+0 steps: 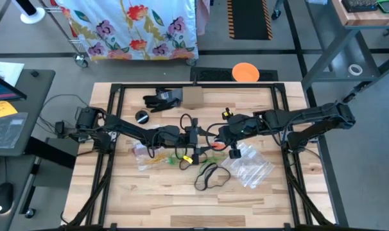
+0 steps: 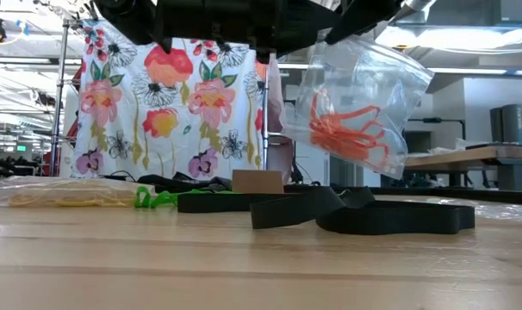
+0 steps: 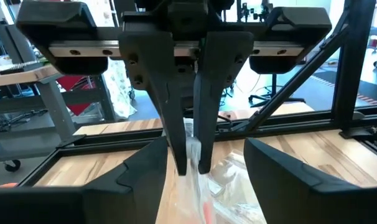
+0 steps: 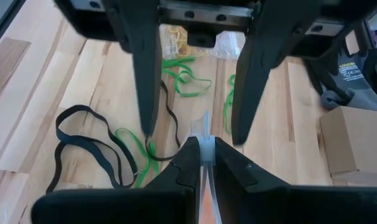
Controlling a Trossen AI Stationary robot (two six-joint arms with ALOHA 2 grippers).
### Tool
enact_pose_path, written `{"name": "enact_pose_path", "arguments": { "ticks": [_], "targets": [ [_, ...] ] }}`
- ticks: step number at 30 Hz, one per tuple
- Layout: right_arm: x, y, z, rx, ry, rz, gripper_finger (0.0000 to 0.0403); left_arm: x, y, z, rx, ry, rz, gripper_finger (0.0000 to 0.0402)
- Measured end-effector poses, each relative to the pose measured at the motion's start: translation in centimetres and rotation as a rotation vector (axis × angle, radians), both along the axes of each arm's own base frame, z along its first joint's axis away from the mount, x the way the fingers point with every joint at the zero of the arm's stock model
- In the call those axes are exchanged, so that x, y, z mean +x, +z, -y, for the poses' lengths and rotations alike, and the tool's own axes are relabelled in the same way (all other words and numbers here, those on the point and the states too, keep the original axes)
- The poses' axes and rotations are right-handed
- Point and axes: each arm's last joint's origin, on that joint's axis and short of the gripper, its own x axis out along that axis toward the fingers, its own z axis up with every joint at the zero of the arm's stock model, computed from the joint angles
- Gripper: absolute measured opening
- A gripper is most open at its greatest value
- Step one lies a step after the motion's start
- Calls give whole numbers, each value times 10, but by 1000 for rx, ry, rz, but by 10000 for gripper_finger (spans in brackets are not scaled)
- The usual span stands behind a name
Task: Sort rubber bands
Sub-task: Close the transparent zip bag
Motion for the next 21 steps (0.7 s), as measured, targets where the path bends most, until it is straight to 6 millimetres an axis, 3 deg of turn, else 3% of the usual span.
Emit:
{"name": "enact_pose_path", "arguments": {
  "ticks": [12,21],
  "targets": [
    [-1,-1,-3,-1,12,-9,23,1,0,3,13,0,-11,179],
    [-1,-1,-3,2,9,-10,23,0,1,3,17,5,-10,90]
  ]
}}
